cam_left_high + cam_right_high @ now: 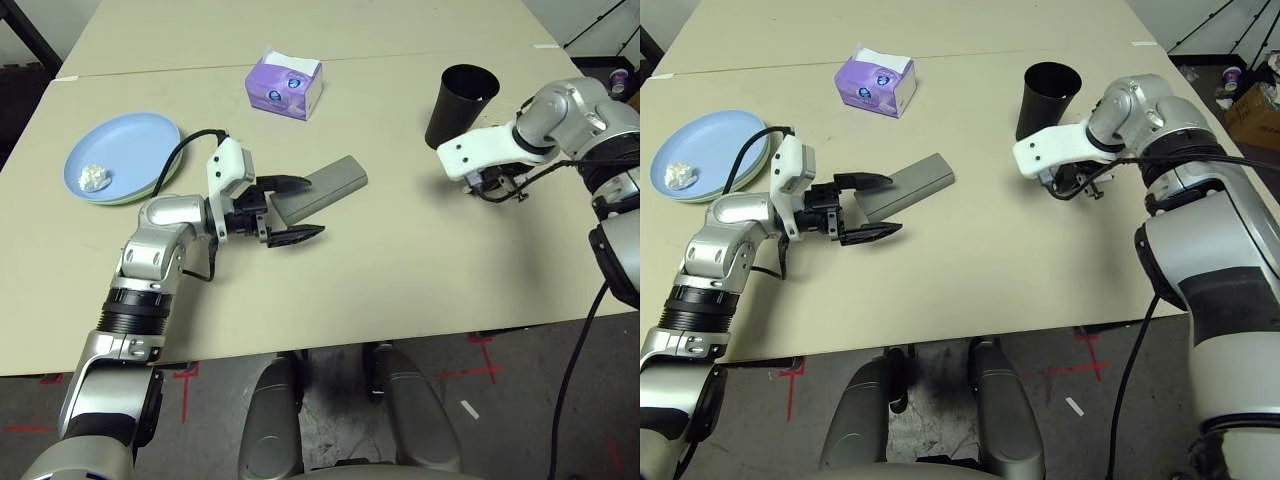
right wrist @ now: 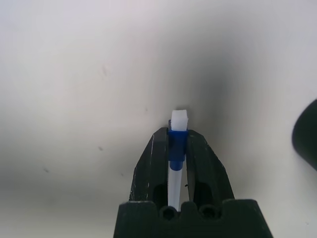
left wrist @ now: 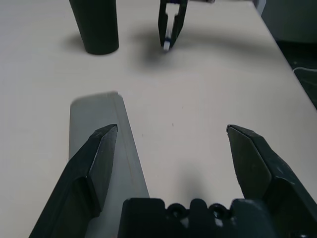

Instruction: Organize and tidy the items on the table.

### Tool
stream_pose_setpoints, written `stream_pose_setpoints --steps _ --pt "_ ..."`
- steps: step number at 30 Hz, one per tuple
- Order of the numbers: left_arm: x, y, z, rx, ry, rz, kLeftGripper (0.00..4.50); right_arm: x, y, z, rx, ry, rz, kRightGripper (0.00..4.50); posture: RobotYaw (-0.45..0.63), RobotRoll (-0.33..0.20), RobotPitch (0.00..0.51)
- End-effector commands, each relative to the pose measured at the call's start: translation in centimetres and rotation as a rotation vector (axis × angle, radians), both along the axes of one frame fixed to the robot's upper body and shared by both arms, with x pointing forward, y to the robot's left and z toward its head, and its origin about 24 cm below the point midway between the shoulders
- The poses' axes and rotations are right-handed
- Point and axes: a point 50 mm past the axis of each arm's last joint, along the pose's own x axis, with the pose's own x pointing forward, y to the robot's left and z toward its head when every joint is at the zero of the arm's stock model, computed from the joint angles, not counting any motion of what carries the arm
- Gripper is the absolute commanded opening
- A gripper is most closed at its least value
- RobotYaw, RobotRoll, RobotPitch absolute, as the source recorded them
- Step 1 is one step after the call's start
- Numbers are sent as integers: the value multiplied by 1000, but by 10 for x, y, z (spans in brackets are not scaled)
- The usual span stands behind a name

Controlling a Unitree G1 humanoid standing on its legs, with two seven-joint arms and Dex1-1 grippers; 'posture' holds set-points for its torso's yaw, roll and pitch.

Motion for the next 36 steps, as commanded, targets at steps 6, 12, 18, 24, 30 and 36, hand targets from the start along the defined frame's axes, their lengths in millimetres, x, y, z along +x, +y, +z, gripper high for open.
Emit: stream_pose_setpoints --steps 6,12,18,24,30,36 --pt "10 1 23 -88 -46 59 4500 -6 -2 40 396 7 -55 326 -53 0 200" --pt "17 12 7 -71 -27 156 4500 -2 4 43 830 -88 -93 327 -60 0 191" --pt "18 18 -5 -76 -17 220 4500 0 -2 42 1215 -204 -192 327 -63 0 188" --pt "18 20 -6 -93 -24 248 4500 -3 -19 39 1492 -297 -299 327 -59 0 184" --pt "18 21 -8 -86 -16 252 4500 -8 -30 37 1742 -321 -378 327 -62 0 183" --pt "20 20 -7 -83 -13 249 4500 -10 -41 34 1847 -344 -457 326 -65 0 182"
